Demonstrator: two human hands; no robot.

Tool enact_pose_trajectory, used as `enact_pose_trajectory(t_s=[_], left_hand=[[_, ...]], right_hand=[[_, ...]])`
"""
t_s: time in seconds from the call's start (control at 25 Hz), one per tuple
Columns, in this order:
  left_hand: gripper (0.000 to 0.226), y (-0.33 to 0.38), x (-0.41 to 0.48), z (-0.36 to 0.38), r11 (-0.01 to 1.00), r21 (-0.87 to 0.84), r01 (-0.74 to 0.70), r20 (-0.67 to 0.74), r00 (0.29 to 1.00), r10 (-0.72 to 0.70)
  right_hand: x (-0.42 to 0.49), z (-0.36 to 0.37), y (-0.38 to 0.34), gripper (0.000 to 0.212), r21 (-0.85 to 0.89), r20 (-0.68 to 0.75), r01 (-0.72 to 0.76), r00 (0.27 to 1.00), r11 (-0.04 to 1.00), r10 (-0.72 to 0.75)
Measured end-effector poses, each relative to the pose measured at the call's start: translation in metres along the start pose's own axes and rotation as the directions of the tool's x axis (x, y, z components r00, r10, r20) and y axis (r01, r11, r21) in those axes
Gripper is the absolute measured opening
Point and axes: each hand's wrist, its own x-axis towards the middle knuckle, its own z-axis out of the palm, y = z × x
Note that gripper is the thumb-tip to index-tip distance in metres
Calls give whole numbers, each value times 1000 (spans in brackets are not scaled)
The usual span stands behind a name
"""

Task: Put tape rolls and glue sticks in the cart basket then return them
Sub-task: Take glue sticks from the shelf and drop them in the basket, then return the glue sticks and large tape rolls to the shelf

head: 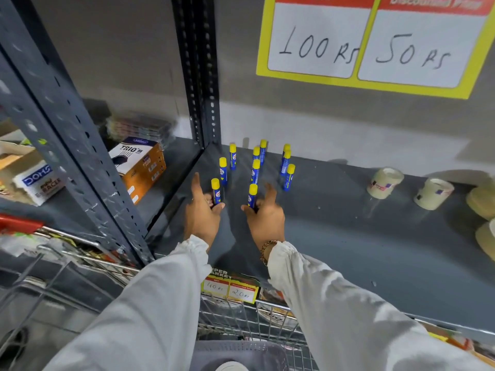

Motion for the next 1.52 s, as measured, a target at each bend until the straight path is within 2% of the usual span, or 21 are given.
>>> enact_pose_trajectory(t_s=[0.2,0.4,0.56,0.72,0.8,0.88,0.96,1.0,1.04,1.08,1.16,1.2,1.24,1.28,1.32,1.4,1.44,1.52], left_hand=[[95,-3,1,2,997,-77,-5,24,1000,7],[100,0,1,3,993,-120,-4,10,1000,5],[107,-4,1,-1,992,-90,-93,-54,995,89],[96,0,-41,-19,983,-79,-167,-70,984,161],[81,-10,-88,-32,973,-120,-197,-116,976,183],[65,-41,-141,-46,971,-96,-219,-148,968,204],[55,-95,-185,-56,986,57,-158,-51,986,161],[58,-122,-201,-59,988,127,-87,44,996,82],[66,-145,-215,-61,984,178,4,149,988,-31],[75,-168,-227,-60,969,234,74,237,963,-131],[74,-200,-249,-54,926,361,114,394,881,-262],[69,-214,-260,-49,903,420,94,463,833,-302],[66,-224,-269,-43,878,475,63,532,774,-344],[62,-234,-275,-36,852,523,32,587,711,-387],[61,-240,-281,-29,835,551,19,625,653,-427],[62,-250,-290,-16,830,558,6,673,582,-457],[62,-253,-294,-11,843,539,12,681,583,-444],[57,-256,-300,-5,871,489,52,668,620,-412]], right_hand=[[1,0,2,68,-11,26,1,1000,1000,-1],[-2,-2,1,80,19,-20,41,999,999,-41],[-16,-14,-3,83,83,-45,17,999,996,-13],[-52,-19,-12,80,-85,-154,134,977,987,-146],[-82,-18,-14,80,-157,-125,190,970,969,-210],[-122,-18,-8,69,-143,-54,343,934,928,-354],[-171,-12,19,61,-120,121,488,871,864,-476],[-192,-10,38,60,-133,216,518,847,845,-486],[-212,-7,62,62,-129,311,486,848,865,-430],[-228,-6,81,67,-156,391,395,866,906,-310],[-255,2,122,71,-296,529,279,844,913,-86],[-264,7,138,62,-335,578,228,816,914,9],[-275,13,152,44,-383,636,170,761,908,126],[-287,22,167,26,-426,697,236,701,874,150],[-296,29,175,19,-451,784,292,581,843,218],[-315,40,193,27,-450,867,457,430,767,252],[-324,44,203,28,-436,884,495,391,751,255],[-336,53,212,20,-462,878,525,383,715,286]])
